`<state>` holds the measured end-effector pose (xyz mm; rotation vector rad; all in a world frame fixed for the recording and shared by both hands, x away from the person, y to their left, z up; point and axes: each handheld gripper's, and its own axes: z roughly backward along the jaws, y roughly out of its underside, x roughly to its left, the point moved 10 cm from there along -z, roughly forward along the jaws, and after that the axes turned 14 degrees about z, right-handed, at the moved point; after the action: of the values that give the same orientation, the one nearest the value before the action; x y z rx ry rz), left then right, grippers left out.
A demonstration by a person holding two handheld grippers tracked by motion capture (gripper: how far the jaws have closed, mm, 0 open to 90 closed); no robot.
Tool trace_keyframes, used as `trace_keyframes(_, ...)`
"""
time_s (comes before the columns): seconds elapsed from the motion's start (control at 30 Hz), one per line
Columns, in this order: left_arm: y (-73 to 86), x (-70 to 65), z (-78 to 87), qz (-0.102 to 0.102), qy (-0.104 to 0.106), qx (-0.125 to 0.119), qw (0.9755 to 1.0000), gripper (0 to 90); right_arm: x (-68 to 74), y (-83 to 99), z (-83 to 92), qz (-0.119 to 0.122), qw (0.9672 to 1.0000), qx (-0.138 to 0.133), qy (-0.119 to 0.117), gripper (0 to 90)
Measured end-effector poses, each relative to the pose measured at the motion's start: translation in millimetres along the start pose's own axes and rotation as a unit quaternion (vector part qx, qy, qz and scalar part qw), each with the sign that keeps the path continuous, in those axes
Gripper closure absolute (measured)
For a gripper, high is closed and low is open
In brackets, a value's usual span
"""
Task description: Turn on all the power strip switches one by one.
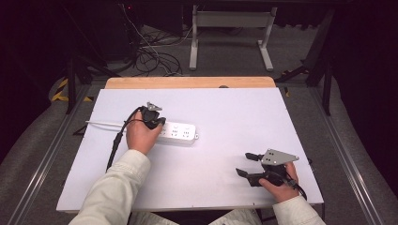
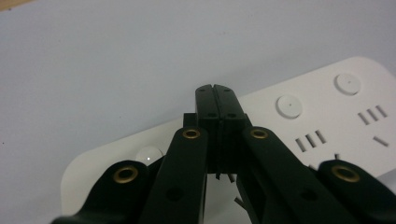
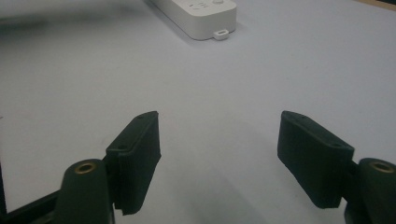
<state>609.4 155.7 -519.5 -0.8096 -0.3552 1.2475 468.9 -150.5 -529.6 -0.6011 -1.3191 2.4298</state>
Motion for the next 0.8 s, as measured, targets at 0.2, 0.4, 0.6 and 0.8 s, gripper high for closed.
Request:
trace_keyframes(0.2, -5.1, -20.4, 4.1, 0.004, 0.039, -0.017, 0.9991, 90.0, 0.4, -0.3, -1.2, 0.000, 1.0000, 0.000, -0.001, 30.8)
trace_keyframes(0.4, -1.3, -36.9, -2.6, -0.018, 0.047, -0.015, 0.9986, 90.0, 0.4, 0.1, -1.0, -0.001, 1.0000, 0.001, -0.001, 30.8)
trace_keyframes(0.6, 3.5, -42.3, -10.1, -0.028, 0.035, -0.007, 0.9990, 90.0, 0.0, 0.1, -0.9, -0.002, 1.0000, 0.000, -0.001, 30.7)
trace_keyframes(0.8, 4.8, -42.7, -13.6, -0.035, 0.025, -0.007, 0.9991, 90.0, 0.1, 0.0, -0.6, -0.002, 1.0000, -0.001, -0.001, 30.7)
